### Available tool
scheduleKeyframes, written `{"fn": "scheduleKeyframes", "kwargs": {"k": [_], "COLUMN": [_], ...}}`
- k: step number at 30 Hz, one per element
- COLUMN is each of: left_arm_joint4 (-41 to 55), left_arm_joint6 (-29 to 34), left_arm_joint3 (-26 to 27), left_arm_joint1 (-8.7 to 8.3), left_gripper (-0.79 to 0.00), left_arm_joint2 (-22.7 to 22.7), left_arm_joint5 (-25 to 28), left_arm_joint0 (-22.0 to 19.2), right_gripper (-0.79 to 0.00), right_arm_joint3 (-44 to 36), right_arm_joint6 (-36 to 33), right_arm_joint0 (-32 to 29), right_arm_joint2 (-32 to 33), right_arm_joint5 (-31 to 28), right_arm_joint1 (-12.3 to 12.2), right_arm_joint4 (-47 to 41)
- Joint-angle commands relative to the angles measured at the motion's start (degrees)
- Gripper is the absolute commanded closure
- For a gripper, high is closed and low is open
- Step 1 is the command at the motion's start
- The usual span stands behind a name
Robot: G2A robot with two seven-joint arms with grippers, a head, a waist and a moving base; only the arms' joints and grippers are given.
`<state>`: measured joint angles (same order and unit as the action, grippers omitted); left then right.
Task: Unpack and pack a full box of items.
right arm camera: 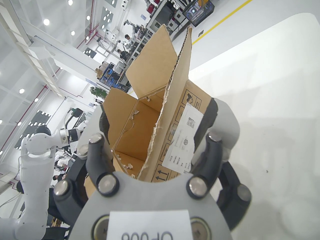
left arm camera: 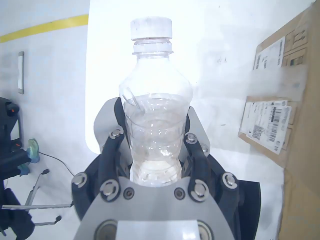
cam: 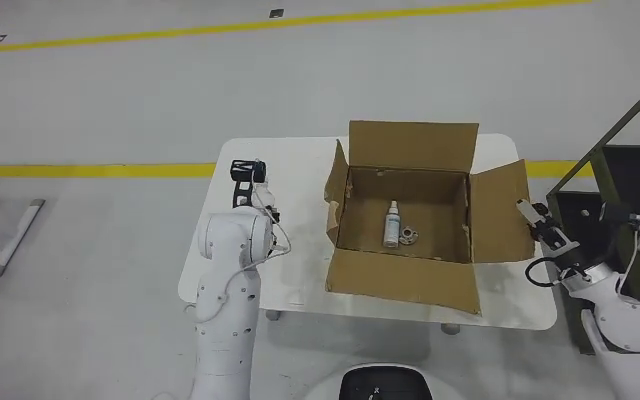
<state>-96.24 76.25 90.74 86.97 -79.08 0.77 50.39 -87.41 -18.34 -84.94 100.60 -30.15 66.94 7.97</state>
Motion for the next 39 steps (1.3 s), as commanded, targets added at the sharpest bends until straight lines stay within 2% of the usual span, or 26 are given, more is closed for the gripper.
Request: {"fn": "scheduleKeyframes", "kwargs": {"k": [1, 11, 26, 28, 30, 31, 35, 39], "left_arm_joint4": [-0.99, -1.09, 1.43, 2.3, 2.54, 2.78, 3.29, 3.52], "left_arm_joint6": [-1.01, -2.95, -4.43, -4.36, -4.34, -4.3, -3.79, -2.96], "left_arm_joint3": [-3.01, -13.31, -23.34, -24.33, -25.18, -25.53, -25.82, -23.6], "left_arm_joint1": [-0.01, 0.45, 1.67, 1.85, 1.98, 2.05, 2.23, 2.34], "left_gripper": [0.0, 0.0, 0.0, -0.249, -0.674, -0.785, -0.785, -0.785], "left_arm_joint2": [1.12, 5.38, 8.96, 9.08, 9.31, 9.45, 9.76, 9.82], "left_arm_joint5": [0.67, 1.4, -2.52, -3.24, -3.75, -3.75, -4.0, -4.84], "left_arm_joint0": [0.99, 2.63, -0.47, -0.98, -1.48, -1.66, -2.37, -2.46], "right_gripper": [-0.785, -0.785, -0.785, -0.785, -0.785, -0.785, -0.785, -0.785], "right_arm_joint3": [-0.17, -0.4, -0.33, -0.31, -0.32, -0.36, -0.59, -0.74], "right_arm_joint6": [0.72, 2.13, 2.68, 2.74, 2.85, 2.88, 3.03, 3.0], "right_arm_joint0": [-0.1, -1.08, -1.69, -1.75, -1.8, -1.84, -1.92, -1.9], "right_arm_joint2": [0.0, -0.1, -0.62, -0.62, -0.56, -0.56, -0.49, -0.48], "right_arm_joint5": [0.23, 0.57, 0.53, 0.53, 0.64, 0.7, 0.93, 1.05], "right_arm_joint1": [0.01, -0.01, -0.05, -0.07, -0.1, -0.11, -0.15, -0.19], "right_arm_joint4": [0.32, 1.07, 1.5, 1.65, 1.96, 2.08, 2.27, 2.44]}}
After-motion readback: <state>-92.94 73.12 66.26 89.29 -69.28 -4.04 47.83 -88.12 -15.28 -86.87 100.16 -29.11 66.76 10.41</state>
